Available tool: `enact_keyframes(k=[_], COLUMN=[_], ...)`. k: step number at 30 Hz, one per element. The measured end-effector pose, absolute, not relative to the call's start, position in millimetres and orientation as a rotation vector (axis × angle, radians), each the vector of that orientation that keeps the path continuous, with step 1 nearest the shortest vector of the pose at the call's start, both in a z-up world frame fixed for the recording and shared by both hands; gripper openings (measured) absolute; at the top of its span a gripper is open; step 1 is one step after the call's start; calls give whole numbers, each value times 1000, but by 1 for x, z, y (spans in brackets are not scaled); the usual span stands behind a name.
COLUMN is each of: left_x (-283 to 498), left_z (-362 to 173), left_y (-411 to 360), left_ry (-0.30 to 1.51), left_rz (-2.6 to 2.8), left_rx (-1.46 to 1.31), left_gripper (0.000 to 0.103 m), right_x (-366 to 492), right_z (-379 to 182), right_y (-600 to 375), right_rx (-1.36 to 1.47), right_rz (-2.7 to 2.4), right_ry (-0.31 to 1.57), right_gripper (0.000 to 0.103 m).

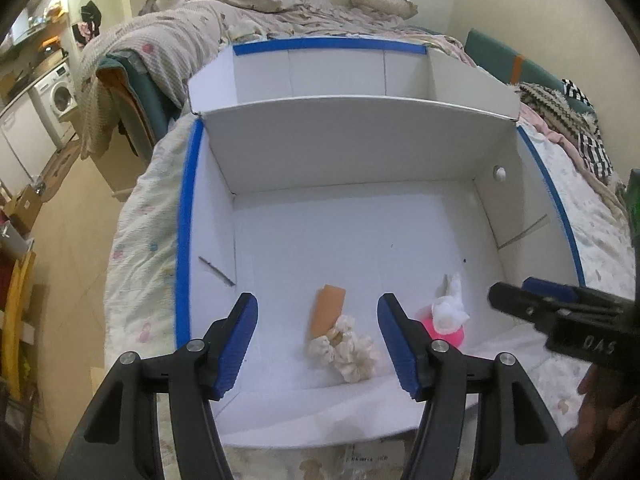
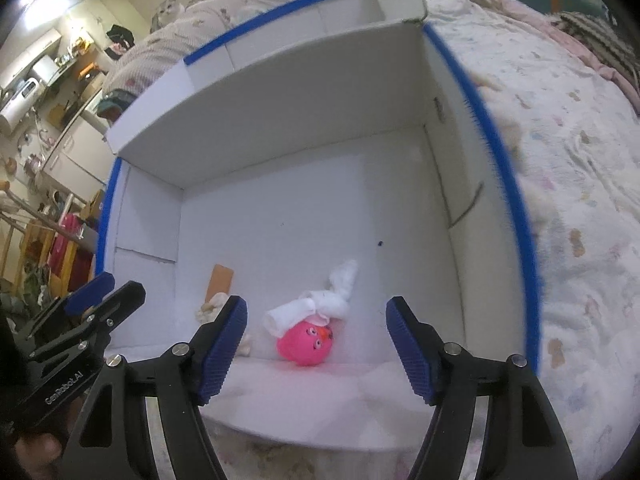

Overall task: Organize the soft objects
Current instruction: 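Lower the sponge tube and white sock into the box and open both grippers, then withdraw both grippers from the box toward the plastic bag and slipper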

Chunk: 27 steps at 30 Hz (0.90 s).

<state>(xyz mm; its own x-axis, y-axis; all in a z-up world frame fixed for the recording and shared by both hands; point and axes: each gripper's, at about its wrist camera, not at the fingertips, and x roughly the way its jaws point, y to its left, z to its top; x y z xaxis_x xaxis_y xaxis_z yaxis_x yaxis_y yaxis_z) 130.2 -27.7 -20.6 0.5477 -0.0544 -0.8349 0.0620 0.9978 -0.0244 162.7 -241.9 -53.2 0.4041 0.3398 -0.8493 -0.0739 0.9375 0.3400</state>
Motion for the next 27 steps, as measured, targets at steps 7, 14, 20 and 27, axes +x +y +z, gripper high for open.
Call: enact_keyframes(k=[7, 14, 20, 27], left_x=[99, 70, 51, 43], left_z=[-11, -8, -12, -30], left_y=[-19, -6, 11, 22], left_ry=[974, 967, 980, 1051], left_rz=[-62, -30, -4, -6], left_rx=[-17, -33, -69, -85], left_gripper=[60, 60, 60, 60], right_x=[133, 100, 74, 59], right_z=[-34, -27, -28, -40], right_y=[-257, -267, -272, -282], right_rx=[300, 321, 332, 343], right_rz=[261, 248, 241, 217], right_ry=[1061, 1033, 1033, 1072], right_gripper=[76, 76, 76, 76])
